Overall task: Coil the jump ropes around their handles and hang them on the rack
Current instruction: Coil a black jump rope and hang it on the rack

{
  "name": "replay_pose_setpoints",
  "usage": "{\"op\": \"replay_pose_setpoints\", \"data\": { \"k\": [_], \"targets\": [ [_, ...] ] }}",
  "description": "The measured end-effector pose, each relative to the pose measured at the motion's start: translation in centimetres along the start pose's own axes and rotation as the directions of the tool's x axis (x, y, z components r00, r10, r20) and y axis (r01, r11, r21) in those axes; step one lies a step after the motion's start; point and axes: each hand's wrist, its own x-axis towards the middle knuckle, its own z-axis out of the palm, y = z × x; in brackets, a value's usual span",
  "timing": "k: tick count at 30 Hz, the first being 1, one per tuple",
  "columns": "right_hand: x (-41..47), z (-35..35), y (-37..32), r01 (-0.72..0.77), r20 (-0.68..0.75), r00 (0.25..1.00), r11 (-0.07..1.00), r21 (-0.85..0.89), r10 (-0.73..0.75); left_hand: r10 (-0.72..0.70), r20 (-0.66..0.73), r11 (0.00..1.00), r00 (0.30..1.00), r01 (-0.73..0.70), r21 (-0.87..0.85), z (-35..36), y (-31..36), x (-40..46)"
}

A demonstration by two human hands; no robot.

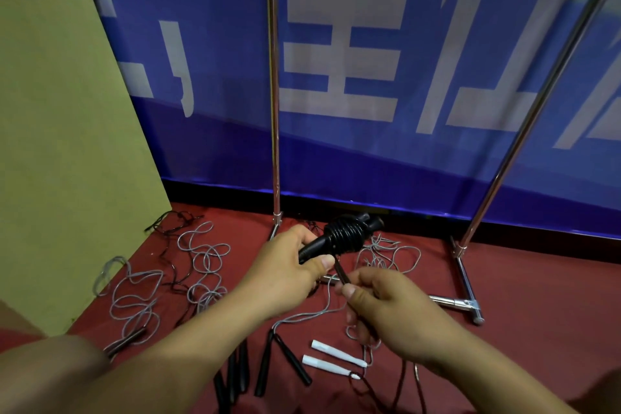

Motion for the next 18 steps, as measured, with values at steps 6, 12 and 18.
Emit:
{"op": "replay_pose_setpoints", "data": {
  "k": [6,12,18],
  "targets": [
    [-1.0,0.2,-0.2,0.005,0.005,1.0,1.0,0.012,-0.005,0.021,-0.136,0.993,0.991,-0.004,0.12,-0.1,0.2,-0.1],
    [-1.7,-0.3,-0.7,0.015,-0.014,1.0,0.998,-0.061,-0.016,0.041,-0.147,0.981,0.988,-0.012,0.196,-0.4,0.0,-0.2],
    [-2.7,-1.3,-1.6,0.121,-0.044,0.989,0.956,-0.269,-0.138,0.024,-0.162,0.978,0.986,0.011,0.206,-1.0,0.7,-0.2]
  ]
}}
